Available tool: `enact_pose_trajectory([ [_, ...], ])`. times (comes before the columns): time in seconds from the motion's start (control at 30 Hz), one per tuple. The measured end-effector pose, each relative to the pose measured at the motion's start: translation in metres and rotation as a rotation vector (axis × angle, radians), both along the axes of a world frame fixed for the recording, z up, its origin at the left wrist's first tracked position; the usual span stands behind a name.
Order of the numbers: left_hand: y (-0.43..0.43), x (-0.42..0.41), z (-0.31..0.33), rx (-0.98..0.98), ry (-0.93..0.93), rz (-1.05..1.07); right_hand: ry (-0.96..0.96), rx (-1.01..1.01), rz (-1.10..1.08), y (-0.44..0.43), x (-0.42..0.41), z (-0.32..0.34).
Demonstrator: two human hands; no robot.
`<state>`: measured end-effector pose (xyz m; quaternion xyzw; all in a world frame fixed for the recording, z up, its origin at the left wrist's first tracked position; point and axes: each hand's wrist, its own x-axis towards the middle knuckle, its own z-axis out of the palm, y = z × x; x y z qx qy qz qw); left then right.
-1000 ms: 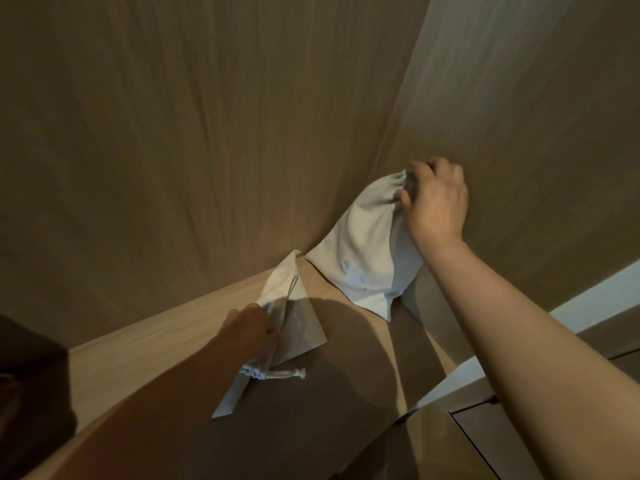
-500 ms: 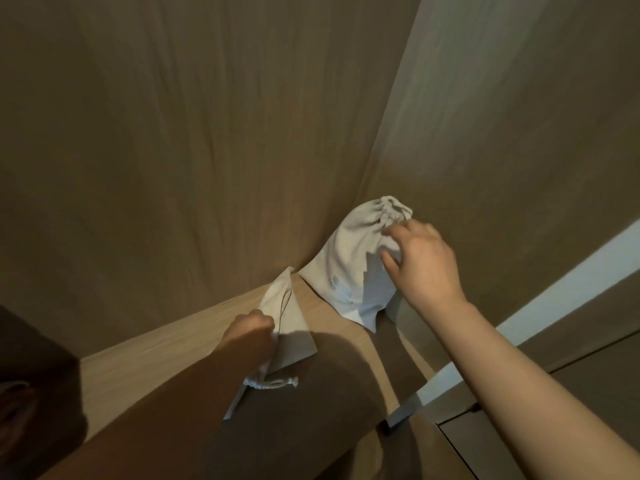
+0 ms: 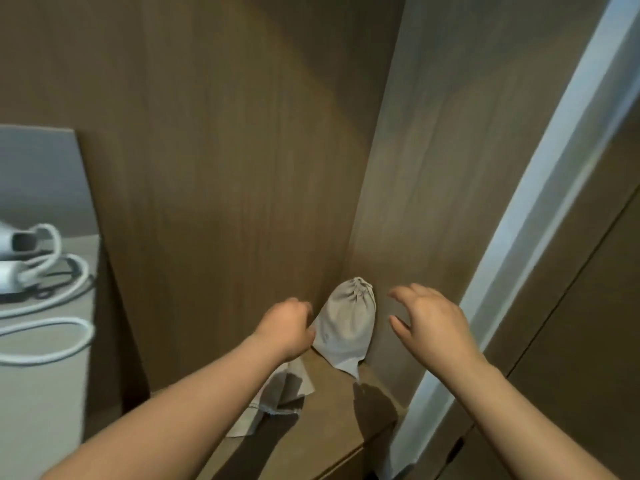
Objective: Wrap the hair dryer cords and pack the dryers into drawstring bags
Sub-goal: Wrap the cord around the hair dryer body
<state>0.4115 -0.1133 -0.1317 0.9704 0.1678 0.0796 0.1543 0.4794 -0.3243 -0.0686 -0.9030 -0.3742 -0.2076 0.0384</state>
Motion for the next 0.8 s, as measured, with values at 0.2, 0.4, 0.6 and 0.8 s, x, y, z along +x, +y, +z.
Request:
enact_pose_trajectory([
  [0.2, -0.009, -0.100, 0.096, 0.143, -0.146, -0.058, -0.065, 0.025, 0.069, -0.008, -0.073, 0.055],
  [0.4, 0.018, -0.222, 0.150, 0.245, -0.263, 0.020, -0.050, 0.042, 0.214, 0.033, -0.146, 0.074],
  [0.6, 0.071, -0.322, 0.155, 0.196, -0.336, 0.163, -0.007, 0.102, 0.353, 0.110, -0.211, 0.077],
  [0.8, 0.144, -0.381, 0.150, 0.144, -0.332, 0.301, 0.066, 0.111, 0.451, 0.185, -0.248, 0.070],
])
